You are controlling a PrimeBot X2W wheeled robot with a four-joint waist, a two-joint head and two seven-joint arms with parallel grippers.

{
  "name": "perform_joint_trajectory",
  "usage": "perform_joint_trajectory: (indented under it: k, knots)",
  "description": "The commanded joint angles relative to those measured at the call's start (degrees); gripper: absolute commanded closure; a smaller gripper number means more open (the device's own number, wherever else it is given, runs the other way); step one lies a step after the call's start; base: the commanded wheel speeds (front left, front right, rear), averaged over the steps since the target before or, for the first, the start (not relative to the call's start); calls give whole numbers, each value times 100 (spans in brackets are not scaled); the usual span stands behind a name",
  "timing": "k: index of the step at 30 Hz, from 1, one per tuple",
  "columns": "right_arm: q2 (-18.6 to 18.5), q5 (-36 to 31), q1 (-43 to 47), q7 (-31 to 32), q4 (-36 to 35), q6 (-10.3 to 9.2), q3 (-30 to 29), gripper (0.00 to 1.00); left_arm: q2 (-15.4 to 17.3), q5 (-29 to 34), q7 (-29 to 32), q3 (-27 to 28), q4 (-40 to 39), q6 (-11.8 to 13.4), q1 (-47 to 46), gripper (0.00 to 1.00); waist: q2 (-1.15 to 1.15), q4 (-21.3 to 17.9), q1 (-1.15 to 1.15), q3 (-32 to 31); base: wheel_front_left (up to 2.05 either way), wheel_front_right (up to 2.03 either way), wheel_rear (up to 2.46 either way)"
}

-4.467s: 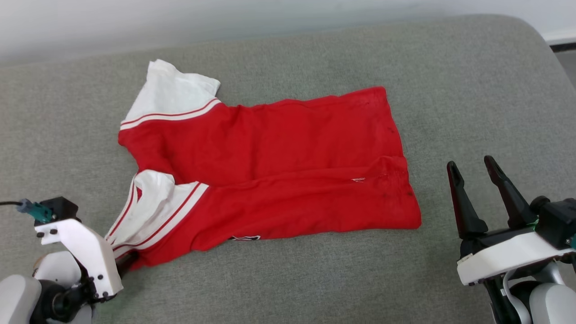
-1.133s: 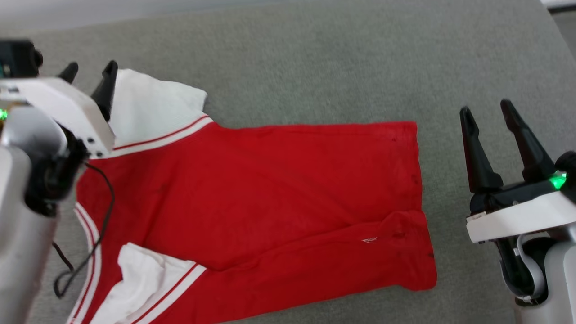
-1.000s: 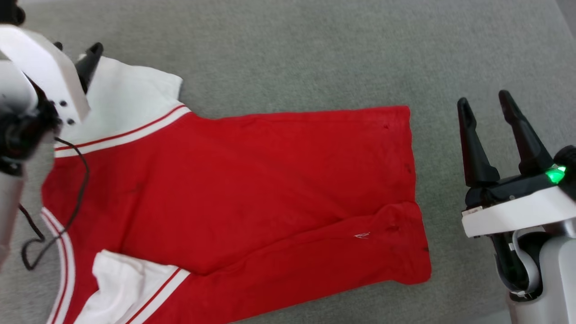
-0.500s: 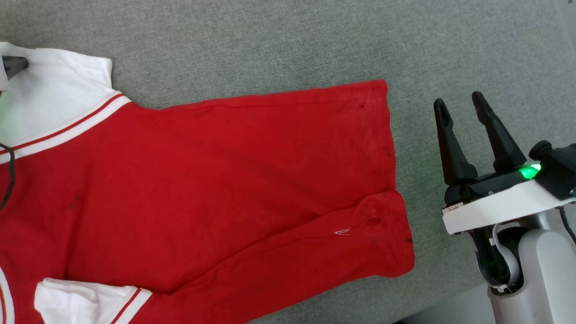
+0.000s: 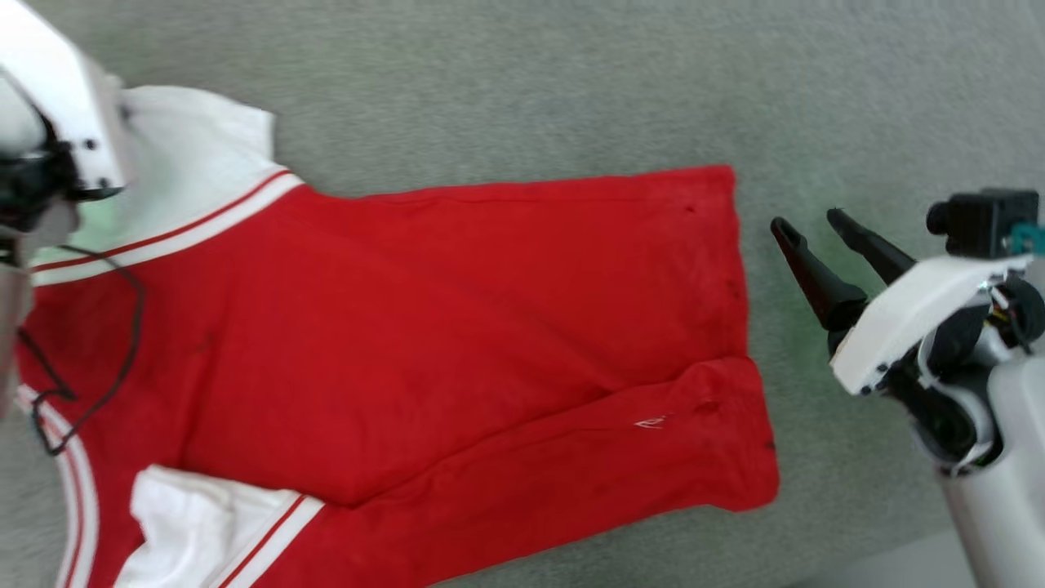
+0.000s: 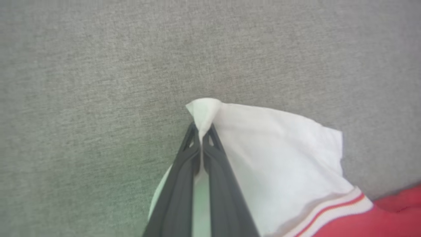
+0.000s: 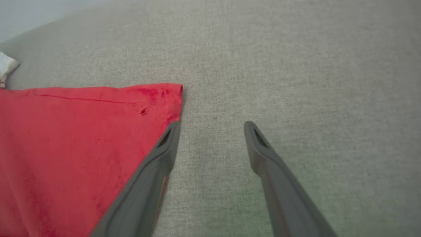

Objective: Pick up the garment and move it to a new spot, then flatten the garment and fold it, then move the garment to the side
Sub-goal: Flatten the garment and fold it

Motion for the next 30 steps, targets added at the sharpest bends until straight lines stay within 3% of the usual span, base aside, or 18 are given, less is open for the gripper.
perform_joint_trajectory:
  k: [1,7,16,17,18,25,30]
  knots:
    - [-114,63,-186,243,120,-2,63,0,-59,-27,-101,0,-33,-50,0,100,0,249,-1,-181,0,0,0]
    - [-455,379,-873,1362,655,-2,381,0,-350,-38,-364,-104,-281,-226,-143,100,0,693,-1,-258,0,0,0]
    - [-376,521,-1431,2839,2087,-2,946,0,-560,-65,-694,-165,-536,-332,-54,100,0,1079,-1,-203,0,0,0]
    - [-349,533,-1448,2982,2175,-2,1017,68,-572,-64,-735,-173,-535,-341,-35,100,0,1102,-1,-213,0,0,0]
    - [-332,554,-1481,3079,2232,-1,1073,100,-581,-62,-788,-167,-541,-349,-23,100,0,1122,-1,-226,0,0,0]
    - [-570,381,-1965,2573,1985,-1,978,100,-580,-142,-1262,-29,-566,-411,255,100,0,1236,-1,-562,0,0,0]
    - [-638,204,-1762,2091,1779,-2,665,100,-523,-340,-1682,216,-778,-422,787,100,0,1319,-1,-1014,0,0,0]
